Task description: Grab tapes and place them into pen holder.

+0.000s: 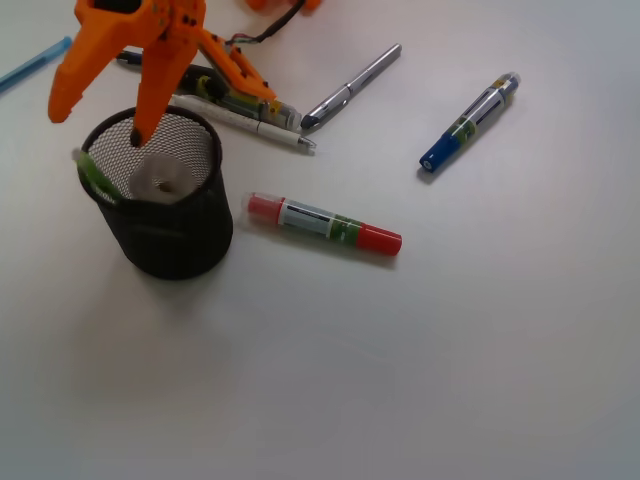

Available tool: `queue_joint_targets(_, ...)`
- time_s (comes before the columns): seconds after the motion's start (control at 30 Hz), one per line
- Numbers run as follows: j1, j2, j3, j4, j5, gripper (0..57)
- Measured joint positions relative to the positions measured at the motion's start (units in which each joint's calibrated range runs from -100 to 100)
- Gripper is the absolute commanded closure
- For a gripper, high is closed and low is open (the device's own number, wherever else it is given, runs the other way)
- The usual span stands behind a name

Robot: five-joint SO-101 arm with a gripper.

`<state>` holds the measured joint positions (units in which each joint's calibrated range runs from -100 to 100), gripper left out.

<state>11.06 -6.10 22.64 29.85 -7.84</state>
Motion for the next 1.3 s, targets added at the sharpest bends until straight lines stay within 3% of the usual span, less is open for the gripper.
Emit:
queue_joint_targets(0.2, 0.1, -2.7, -0.9, 8.4, 0.0, 18.7)
queue_joint_targets(0.53, -1.9, -25.6, -0.7, 33.2, 1.0, 18.7)
queue_joint_targets(0.93, -14.9, -61.6, 34.0, 27.8, 9.5, 18.7)
queue_joint_targets(1.13, -13.5, -87.5, 56.9, 25.9, 10.0, 18.7)
queue_joint_targets(1.3, -9.3, -90.0, 65.7, 25.9, 10.0, 18.7)
